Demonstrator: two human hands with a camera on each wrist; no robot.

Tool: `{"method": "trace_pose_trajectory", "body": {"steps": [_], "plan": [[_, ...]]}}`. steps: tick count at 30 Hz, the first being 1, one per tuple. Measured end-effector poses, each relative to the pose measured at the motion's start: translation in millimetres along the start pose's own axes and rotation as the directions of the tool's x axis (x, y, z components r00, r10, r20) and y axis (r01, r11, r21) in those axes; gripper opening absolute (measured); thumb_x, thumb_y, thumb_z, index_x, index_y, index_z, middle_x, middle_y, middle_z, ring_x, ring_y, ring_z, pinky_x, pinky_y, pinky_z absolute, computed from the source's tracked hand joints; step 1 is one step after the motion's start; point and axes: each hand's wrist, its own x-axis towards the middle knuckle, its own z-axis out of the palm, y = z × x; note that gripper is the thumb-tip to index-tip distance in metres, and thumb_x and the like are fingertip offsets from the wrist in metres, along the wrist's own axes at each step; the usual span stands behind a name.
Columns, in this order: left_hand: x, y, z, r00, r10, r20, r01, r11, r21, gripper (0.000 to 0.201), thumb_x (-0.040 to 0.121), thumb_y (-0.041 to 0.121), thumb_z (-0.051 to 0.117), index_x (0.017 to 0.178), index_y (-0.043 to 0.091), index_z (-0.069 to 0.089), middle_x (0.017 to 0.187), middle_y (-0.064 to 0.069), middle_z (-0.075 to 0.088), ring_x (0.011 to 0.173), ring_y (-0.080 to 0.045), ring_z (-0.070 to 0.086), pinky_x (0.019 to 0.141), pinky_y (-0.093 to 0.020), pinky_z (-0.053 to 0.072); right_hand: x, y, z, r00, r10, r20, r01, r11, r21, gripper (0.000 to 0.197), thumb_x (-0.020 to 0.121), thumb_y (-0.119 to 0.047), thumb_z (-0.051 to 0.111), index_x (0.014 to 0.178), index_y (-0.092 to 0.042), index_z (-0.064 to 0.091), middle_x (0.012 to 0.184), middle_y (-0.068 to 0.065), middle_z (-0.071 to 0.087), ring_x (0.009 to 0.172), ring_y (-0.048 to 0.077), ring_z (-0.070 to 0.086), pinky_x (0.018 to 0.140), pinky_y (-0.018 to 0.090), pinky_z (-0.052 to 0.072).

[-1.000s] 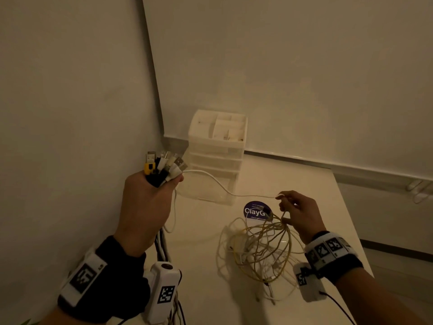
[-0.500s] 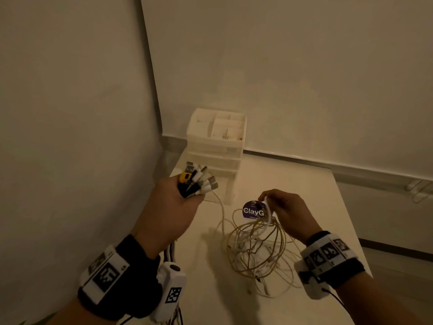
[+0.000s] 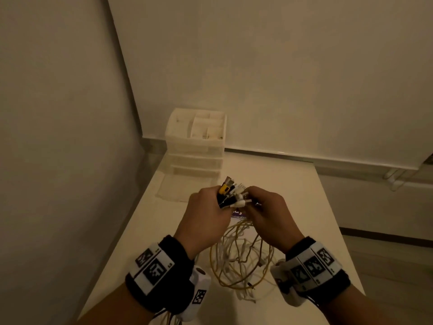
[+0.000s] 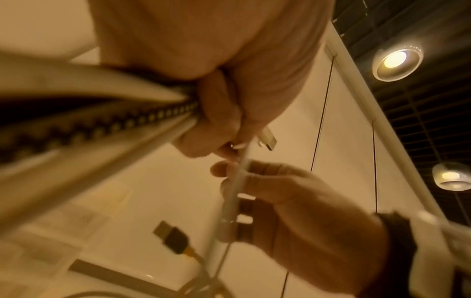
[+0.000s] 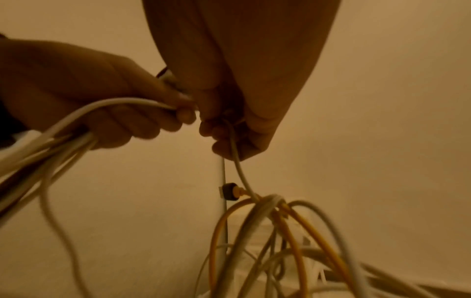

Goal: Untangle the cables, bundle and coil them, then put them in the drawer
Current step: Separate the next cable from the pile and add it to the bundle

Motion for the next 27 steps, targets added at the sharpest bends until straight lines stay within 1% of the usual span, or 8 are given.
{"method": "trace_pose_trajectory", "body": {"steps": [5, 9, 12, 15, 17, 20, 23, 27], "plan": [[-0.2, 22.4, -9.1, 0.998, -0.018, -0.054, 0.004, 0.968, -0.252, 0.013, 0.087, 0.024, 0.068, 0.074, 0.027, 0.067, 0.061, 0.016, 0.066, 0.059, 0.000, 0.062, 0.056, -0.020, 0.048, -23.5, 35.3, 30.7, 0.998, -0.066, -0.009, 0.065, 0.989, -0.129, 0.007, 0.091, -0.011, 0.061, 0.087, -0.017, 0.063, 0.081, -0.009, 0.064, 0.074, 0.003, 0.056, 0.068, 0.017, 0.045], [10.8, 44.3, -47.7, 0.987, -0.051, -0.150, -0.025, 0.884, -0.466, 0.026, 0.091, 0.020, 0.063, 0.065, 0.020, 0.059, 0.041, 0.015, 0.045, 0.036, 0.000, 0.039, 0.045, -0.024, 0.030, -40.1, 84.2, 39.6, 0.982, 0.185, 0.038, -0.176, 0.968, -0.182, 0.028, 0.082, 0.007, 0.063, 0.078, -0.019, 0.069, 0.081, -0.012, 0.068, 0.079, 0.003, 0.063, 0.080, 0.024, 0.054], [19.7, 41.8, -65.7, 0.987, -0.016, -0.160, -0.042, 0.935, -0.353, 0.022, 0.086, 0.029, 0.067, 0.065, 0.029, 0.064, 0.043, 0.016, 0.051, 0.041, -0.002, 0.045, 0.052, -0.028, 0.035, -45.2, 86.0, 32.3, 0.934, 0.351, -0.063, -0.350, 0.936, 0.033, 0.034, 0.085, 0.010, 0.057, 0.080, -0.023, 0.064, 0.081, -0.008, 0.071, 0.077, 0.011, 0.067, 0.072, 0.018, 0.055], [11.1, 29.7, -53.6, 0.996, -0.039, -0.076, 0.012, 0.945, -0.327, 0.028, 0.087, 0.008, 0.066, 0.068, 0.028, 0.065, 0.061, 0.022, 0.063, 0.062, 0.006, 0.058, 0.072, -0.022, 0.044, -34.8, 46.2, 17.4, 0.943, 0.333, 0.003, -0.291, 0.818, 0.496, 0.042, 0.079, 0.008, 0.057, 0.111, -0.019, 0.059, 0.101, 0.003, 0.069, 0.093, 0.027, 0.067, 0.083, 0.044, 0.056], [-0.7, 21.6, -47.8, 0.998, -0.060, 0.014, 0.061, 0.942, -0.330, 0.031, 0.088, 0.004, 0.064, 0.066, 0.026, 0.061, 0.055, 0.021, 0.060, 0.056, 0.007, 0.056, 0.065, -0.013, 0.043, -27.1, 11.2, 3.3, 0.967, 0.252, 0.037, -0.204, 0.679, 0.706, 0.062, 0.072, -0.007, 0.062, 0.129, -0.025, 0.048, 0.122, 0.003, 0.061, 0.106, 0.029, 0.062, 0.085, 0.046, 0.055], [-12.6, 17.4, -49.8, 0.987, -0.076, 0.138, 0.122, 0.924, -0.362, 0.034, 0.091, -0.002, 0.058, 0.065, 0.020, 0.054, 0.038, 0.017, 0.048, 0.035, 0.005, 0.044, 0.041, -0.005, 0.032, -21.7, -32.1, -2.8, 0.994, 0.038, 0.106, -0.077, 0.918, 0.390, 0.069, 0.083, -0.033, 0.063, 0.142, -0.040, 0.028, 0.136, -0.019, 0.048, 0.123, 0.001, 0.050, 0.095, 0.026, 0.049], [-19.2, 18.0, -60.9, 0.984, -0.091, 0.152, 0.145, 0.909, -0.390, 0.026, 0.091, -0.004, 0.056, 0.071, 0.012, 0.057, 0.036, 0.016, 0.046, 0.033, 0.005, 0.043, 0.038, -0.005, 0.031, -23.4, -53.7, 10.9, 0.966, -0.089, 0.243, 0.059, 0.990, 0.126, 0.033, 0.100, -0.034, 0.042, 0.133, -0.031, 0.041, 0.092, -0.013, 0.068, 0.085, -0.002, 0.063, 0.075, 0.013, 0.047], [-24.4, 2.4, -77.3, 0.980, -0.147, 0.136, 0.196, 0.849, -0.491, 0.016, 0.093, 0.008, 0.059, 0.077, 0.007, 0.062, 0.044, 0.003, 0.032, 0.035, -0.010, 0.025, 0.037, -0.018, 0.022, -49.3, -67.5, 12.5, 0.991, -0.026, 0.133, -0.017, 0.950, 0.312, 0.024, 0.101, -0.036, 0.037, 0.104, -0.020, 0.055, 0.059, 0.002, 0.041, 0.050, 0.012, 0.036, 0.047, 0.032, 0.033]]}}
